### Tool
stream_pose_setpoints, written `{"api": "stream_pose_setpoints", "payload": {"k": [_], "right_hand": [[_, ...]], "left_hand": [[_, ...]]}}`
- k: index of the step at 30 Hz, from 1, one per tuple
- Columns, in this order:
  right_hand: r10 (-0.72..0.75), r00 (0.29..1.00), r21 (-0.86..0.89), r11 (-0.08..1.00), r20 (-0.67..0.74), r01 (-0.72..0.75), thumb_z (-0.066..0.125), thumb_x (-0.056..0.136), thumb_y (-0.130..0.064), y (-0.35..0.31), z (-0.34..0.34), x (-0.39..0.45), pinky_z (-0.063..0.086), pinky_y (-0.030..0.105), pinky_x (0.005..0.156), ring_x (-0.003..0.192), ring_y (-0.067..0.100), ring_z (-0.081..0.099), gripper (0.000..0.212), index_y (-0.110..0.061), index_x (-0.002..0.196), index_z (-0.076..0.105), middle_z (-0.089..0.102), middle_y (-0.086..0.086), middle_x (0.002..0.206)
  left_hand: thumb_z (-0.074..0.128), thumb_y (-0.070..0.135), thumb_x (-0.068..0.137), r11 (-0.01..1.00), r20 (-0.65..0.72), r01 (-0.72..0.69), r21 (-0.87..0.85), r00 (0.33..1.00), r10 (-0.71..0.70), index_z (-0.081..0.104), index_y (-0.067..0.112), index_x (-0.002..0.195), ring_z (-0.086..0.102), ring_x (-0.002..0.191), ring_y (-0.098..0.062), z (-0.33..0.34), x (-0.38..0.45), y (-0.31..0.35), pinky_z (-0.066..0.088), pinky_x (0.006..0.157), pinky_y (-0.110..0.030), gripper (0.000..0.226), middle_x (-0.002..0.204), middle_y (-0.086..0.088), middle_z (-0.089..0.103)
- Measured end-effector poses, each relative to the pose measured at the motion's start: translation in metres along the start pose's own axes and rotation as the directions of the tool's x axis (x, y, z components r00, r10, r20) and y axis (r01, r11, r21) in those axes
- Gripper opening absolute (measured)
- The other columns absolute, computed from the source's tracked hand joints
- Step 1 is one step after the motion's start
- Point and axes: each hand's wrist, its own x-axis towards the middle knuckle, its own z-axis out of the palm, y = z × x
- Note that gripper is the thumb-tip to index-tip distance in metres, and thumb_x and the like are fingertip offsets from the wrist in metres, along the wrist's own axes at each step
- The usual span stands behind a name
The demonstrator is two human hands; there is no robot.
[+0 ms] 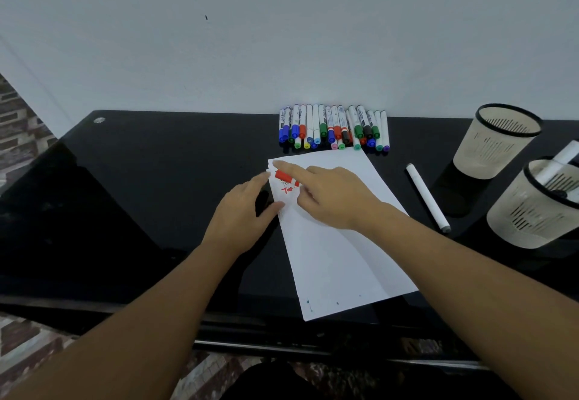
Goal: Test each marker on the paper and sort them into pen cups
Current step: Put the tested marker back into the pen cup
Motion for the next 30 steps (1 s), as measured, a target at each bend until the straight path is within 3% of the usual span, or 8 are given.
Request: {"api": "stream_pose_setpoints", "payload": {"k": [5, 14, 17, 20, 23, 25, 28, 30], "right_hand": [[0.084, 0.995, 0.181, 0.979, 0.05, -0.092, 0.037, 0.105, -0.028, 0.005, -0.001, -0.003, 0.052, 0.038, 0.066, 0.069, 0.015, 0.058, 0.06, -0.05, 0.158, 0.02, 0.059, -0.003, 0.075], [0.188, 0.981, 0.365, 0.91, 0.057, -0.195, 0.037, 0.107, -0.022, 0.004, 0.005, -0.01, 0.052, 0.042, 0.067, 0.064, 0.019, 0.055, 0.053, -0.046, 0.153, 0.026, 0.059, 0.005, 0.073], [0.22, 0.97, 0.463, 0.853, 0.1, -0.241, 0.031, 0.111, -0.019, 0.006, 0.001, -0.017, 0.05, 0.037, 0.074, 0.075, 0.019, 0.059, 0.043, -0.042, 0.144, 0.045, 0.061, 0.003, 0.084], [0.326, 0.937, 0.62, 0.712, 0.123, -0.329, 0.034, 0.108, -0.019, 0.01, -0.005, -0.025, 0.055, 0.032, 0.086, 0.093, 0.014, 0.066, 0.038, -0.037, 0.126, 0.062, 0.066, -0.004, 0.105], [0.348, 0.918, 0.728, 0.579, 0.188, -0.369, 0.041, 0.102, -0.008, 0.019, -0.013, -0.035, 0.05, 0.03, 0.088, 0.106, 0.016, 0.064, 0.046, -0.037, 0.136, 0.053, 0.064, -0.002, 0.114], [0.341, 0.918, 0.724, 0.579, 0.204, -0.376, 0.047, 0.101, -0.001, 0.025, -0.016, -0.043, 0.049, 0.026, 0.078, 0.105, 0.02, 0.067, 0.046, -0.034, 0.133, 0.045, 0.064, 0.002, 0.112], [0.398, 0.91, 0.699, 0.618, 0.118, -0.361, 0.058, 0.105, -0.023, 0.03, -0.014, -0.052, 0.052, 0.024, 0.071, 0.091, 0.019, 0.072, 0.02, -0.027, 0.119, 0.045, 0.067, 0.003, 0.104], [0.429, 0.899, 0.712, 0.605, 0.084, -0.355, 0.05, 0.107, -0.044, 0.031, -0.019, -0.057, 0.055, 0.029, 0.075, 0.081, 0.018, 0.073, 0.019, -0.028, 0.117, 0.049, 0.07, 0.002, 0.096]], "left_hand": [[0.063, 0.055, 0.093, 0.997, -0.001, -0.052, 0.062, 0.999, 0.052, 0.063, 0.022, 0.137, 0.051, 0.125, -0.013, 0.003, 0.001, -0.007, 0.041, 0.098, -0.027, 0.055, 0.133, 0.006, 0.064], [0.062, 0.058, 0.092, 0.996, -0.008, -0.063, 0.06, 0.998, 0.064, 0.065, 0.022, 0.134, 0.052, 0.125, -0.014, 0.002, 0.001, -0.009, 0.048, 0.102, -0.038, 0.055, 0.132, 0.006, 0.065], [0.052, 0.068, 0.092, 0.994, 0.021, -0.079, 0.076, 0.997, 0.077, 0.056, 0.026, 0.144, 0.046, 0.133, -0.016, 0.001, 0.0, -0.008, 0.044, 0.108, -0.045, 0.068, 0.143, 0.005, 0.057], [0.034, 0.081, 0.088, 0.983, 0.139, -0.104, 0.153, 0.987, 0.083, 0.032, 0.038, 0.157, 0.025, 0.15, -0.021, -0.001, 0.0, -0.002, 0.027, 0.121, -0.05, 0.081, 0.163, 0.001, 0.032], [0.026, 0.087, 0.087, 0.965, 0.328, -0.148, 0.215, 0.942, 0.071, 0.005, 0.049, 0.158, -0.002, 0.157, -0.02, -0.006, 0.0, 0.009, 0.007, 0.127, -0.048, 0.083, 0.171, 0.003, 0.001], [0.025, 0.086, 0.087, 0.96, 0.43, -0.149, 0.239, 0.902, 0.033, -0.003, 0.051, 0.157, -0.01, 0.156, -0.018, -0.006, -0.002, 0.017, 0.0, 0.127, -0.045, 0.083, 0.17, 0.005, -0.011], [0.019, 0.089, 0.085, 0.95, 0.473, -0.168, 0.265, 0.88, 0.024, -0.006, 0.051, 0.157, -0.013, 0.156, -0.016, 0.0, -0.01, 0.022, -0.006, 0.126, -0.045, 0.085, 0.169, 0.007, -0.014], [0.014, 0.09, 0.086, 0.943, 0.452, -0.176, 0.282, 0.892, 0.031, -0.001, 0.048, 0.159, -0.013, 0.155, -0.013, 0.003, -0.017, 0.019, -0.007, 0.126, -0.044, 0.085, 0.169, 0.008, -0.011]]}}
